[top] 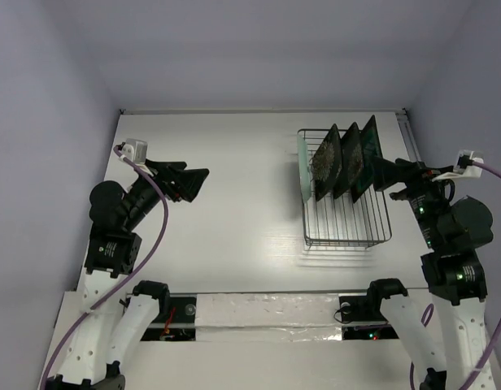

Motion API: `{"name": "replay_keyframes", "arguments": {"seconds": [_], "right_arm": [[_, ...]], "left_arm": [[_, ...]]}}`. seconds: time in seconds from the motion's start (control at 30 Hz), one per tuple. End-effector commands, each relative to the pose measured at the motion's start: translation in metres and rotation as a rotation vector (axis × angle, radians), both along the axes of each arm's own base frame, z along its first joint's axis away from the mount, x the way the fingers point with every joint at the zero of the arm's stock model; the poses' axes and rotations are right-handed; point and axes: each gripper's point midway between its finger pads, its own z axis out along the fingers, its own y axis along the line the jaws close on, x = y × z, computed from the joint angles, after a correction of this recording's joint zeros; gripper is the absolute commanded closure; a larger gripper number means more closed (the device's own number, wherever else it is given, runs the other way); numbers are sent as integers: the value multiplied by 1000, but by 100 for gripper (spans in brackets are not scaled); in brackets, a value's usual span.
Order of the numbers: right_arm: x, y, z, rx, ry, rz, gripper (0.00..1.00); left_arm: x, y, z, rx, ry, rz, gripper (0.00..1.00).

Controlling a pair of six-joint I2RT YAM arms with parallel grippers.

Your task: Unload the plates from the dish rack

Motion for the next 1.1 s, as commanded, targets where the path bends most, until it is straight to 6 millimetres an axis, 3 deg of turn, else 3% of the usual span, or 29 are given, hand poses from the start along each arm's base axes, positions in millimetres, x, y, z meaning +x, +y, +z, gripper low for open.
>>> {"name": "replay_keyframes", "arguments": {"seconds": [0.0,0.1,0.13,0.23,0.27,0.33,0.37,0.4,0.47,0.53,0.57,0.6,0.7,0.73,0.83,0.9,0.93,0.97,1.07], "right_arm": [[-3,11,13,-28,-17,67,10],[1,21,11,-39,-3,121,22],[4,24,9,-42,4,139,36],[6,39,4,-61,9,230,61],[10,45,-2,-67,31,262,75],[15,49,-6,-69,45,287,88],[21,53,-11,-63,68,305,98],[24,58,-11,-57,71,326,100],[29,73,-16,-49,97,362,100],[46,88,-37,-81,181,361,100],[57,85,-39,-95,199,286,100],[64,107,-65,-138,292,317,100],[87,108,-90,-206,393,226,100],[96,115,-108,-238,444,216,100],[110,118,-126,-299,506,153,98],[121,122,-145,-356,563,107,75],[125,125,-140,-370,554,91,65],[132,128,-150,-402,576,59,45],[146,125,-149,-444,590,-20,34]], "left_arm": [[1,2,16,3,-52,8,20],[1,3,12,20,-52,13,25],[1,3,5,31,-26,15,31],[2,4,-8,39,7,19,44],[3,5,-15,46,26,26,57],[5,6,-31,57,71,29,72],[6,6,-37,60,88,33,88],[7,6,-47,65,115,35,96],[7,8,-58,71,147,47,100],[6,8,-69,71,172,46,100],[6,9,-73,71,179,49,100],[5,10,-79,76,188,52,100],[3,11,-93,89,218,55,100],[3,10,-96,87,223,54,97],[4,10,-103,80,230,55,86],[4,9,-102,78,222,49,72],[4,9,-104,77,226,49,67],[4,9,-104,77,225,49,62],[4,10,-103,79,221,53,54]]}}
